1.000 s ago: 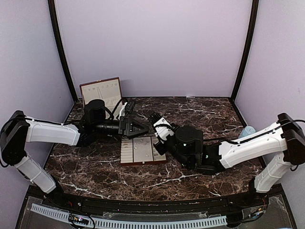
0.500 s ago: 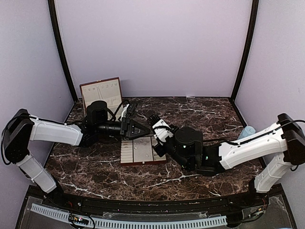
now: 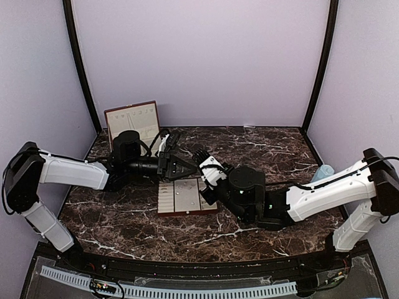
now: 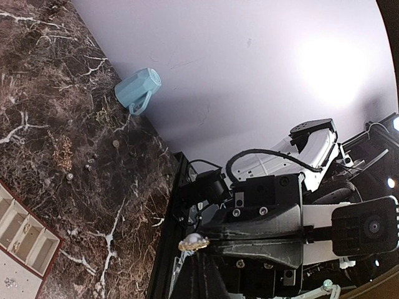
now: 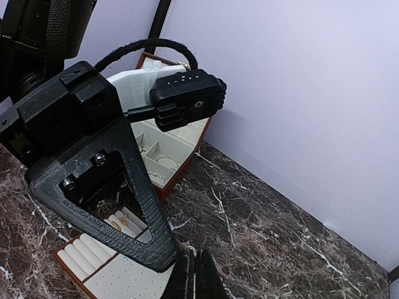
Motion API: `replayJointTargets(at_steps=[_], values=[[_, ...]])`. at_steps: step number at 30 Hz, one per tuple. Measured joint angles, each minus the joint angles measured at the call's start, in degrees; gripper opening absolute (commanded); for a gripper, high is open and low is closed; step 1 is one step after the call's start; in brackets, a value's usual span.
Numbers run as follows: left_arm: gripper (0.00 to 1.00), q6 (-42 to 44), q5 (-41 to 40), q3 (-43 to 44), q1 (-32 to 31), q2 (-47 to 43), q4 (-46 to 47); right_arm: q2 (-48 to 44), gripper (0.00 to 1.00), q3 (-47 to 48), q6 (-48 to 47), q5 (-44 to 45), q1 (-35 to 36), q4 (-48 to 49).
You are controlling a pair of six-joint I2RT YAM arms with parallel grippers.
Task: Organize the mixed jewelry
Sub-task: Pass from the right arm to the left, then pass from the left arm to the right
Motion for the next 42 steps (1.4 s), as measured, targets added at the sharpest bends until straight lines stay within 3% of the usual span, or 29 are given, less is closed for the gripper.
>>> replayJointTargets(at_steps=[9,21,30,36,42], values=[[0.0,0.0,0.1,0.0,0.0,0.2,1.0,0.0,0.03,0.0,0.3,0.4,0.1,0.0],[0.0,0.9,-3.8,-0.2,0.0,1.1,1.6,-0.4,0.39,-0.8,4.2,0.7,0.2,-1.5],[0.0,3.8,-5.5,-0.2,1.5,2.6,0.1,-6.0,0.56,-4.0,9.3,-1.2,-1.2,-4.2],[0.0,11.9,-6.9,0.0,5.2,1.5,-6.8,-11.2,0.6,-6.5,16.7,-7.5,-6.6,-6.0],[0.0,26.3,-10.2,4.1,6.1,-2.6,-20.6,-14.1,0.63,-8.8,27.8,-22.4,-17.6,-8.1]])
